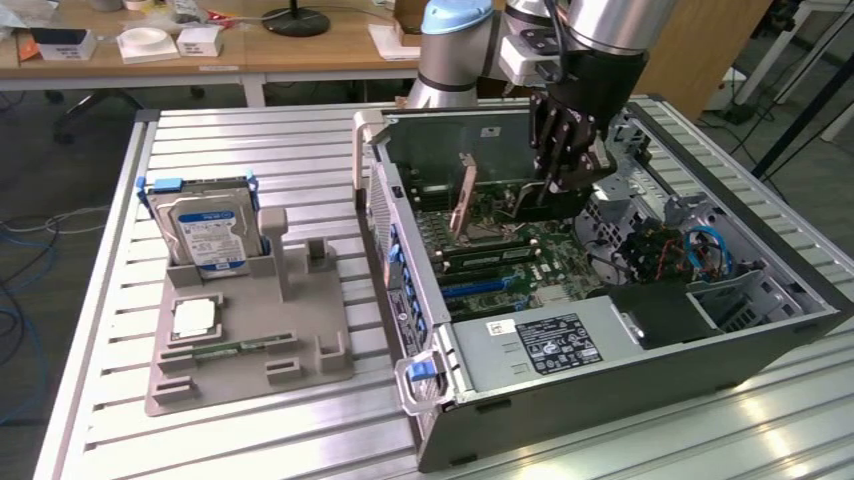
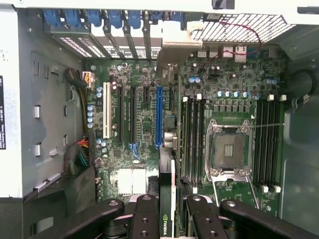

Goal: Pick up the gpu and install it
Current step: 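Insert the gpu into the slot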

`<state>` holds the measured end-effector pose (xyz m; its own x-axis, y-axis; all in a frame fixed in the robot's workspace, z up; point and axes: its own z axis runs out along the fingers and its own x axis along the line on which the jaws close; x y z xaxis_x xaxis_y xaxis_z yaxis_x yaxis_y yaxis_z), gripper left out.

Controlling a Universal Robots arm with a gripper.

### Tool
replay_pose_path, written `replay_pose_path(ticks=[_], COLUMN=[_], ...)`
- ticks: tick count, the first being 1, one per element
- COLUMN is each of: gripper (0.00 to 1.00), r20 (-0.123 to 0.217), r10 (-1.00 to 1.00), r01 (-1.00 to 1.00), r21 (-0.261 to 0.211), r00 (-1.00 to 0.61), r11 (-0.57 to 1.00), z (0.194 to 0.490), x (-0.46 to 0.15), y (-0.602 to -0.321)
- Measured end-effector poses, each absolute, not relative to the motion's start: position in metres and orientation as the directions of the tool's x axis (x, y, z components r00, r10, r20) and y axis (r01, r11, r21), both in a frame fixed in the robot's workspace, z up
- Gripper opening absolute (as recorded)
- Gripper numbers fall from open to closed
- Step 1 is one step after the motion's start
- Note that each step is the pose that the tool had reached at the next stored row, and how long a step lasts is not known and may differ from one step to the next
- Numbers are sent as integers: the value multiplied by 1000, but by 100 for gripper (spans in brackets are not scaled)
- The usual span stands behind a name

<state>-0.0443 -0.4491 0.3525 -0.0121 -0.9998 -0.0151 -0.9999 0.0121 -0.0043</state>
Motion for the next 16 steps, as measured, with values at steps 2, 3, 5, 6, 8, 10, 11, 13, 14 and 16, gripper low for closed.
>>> replay_pose_path(ticks=[2,3,5,6,8,10,11,13,14,16], gripper=[26,26,26,26,26,26,26,26,26,26], r20=[-15,-15,-15,-15,-16,-15,-15,-15,-15,-15], r10=[-1000,-1000,-1000,-1000,-1000,-1000,-1000,-1000,-1000,-1000], r01=[-1000,-1000,-1000,-1000,-1000,-1000,-1000,-1000,-1000,-1000], r21=[-8,-8,-8,-8,-8,-8,-8,-8,-8,-8], r00=[-12,-12,-12,-12,-12,-12,-12,-12,-12,-12], r11=[12,12,12,12,12,12,12,12,12,12], z=[352,352,352,352,351,351,351,350,350,349], x=[-44,-44,-44,-45,-45,-45,-45,-45,-46,-46], y=[-449,-449,-449,-449,-449,-449,-449,-449,-449,-449])
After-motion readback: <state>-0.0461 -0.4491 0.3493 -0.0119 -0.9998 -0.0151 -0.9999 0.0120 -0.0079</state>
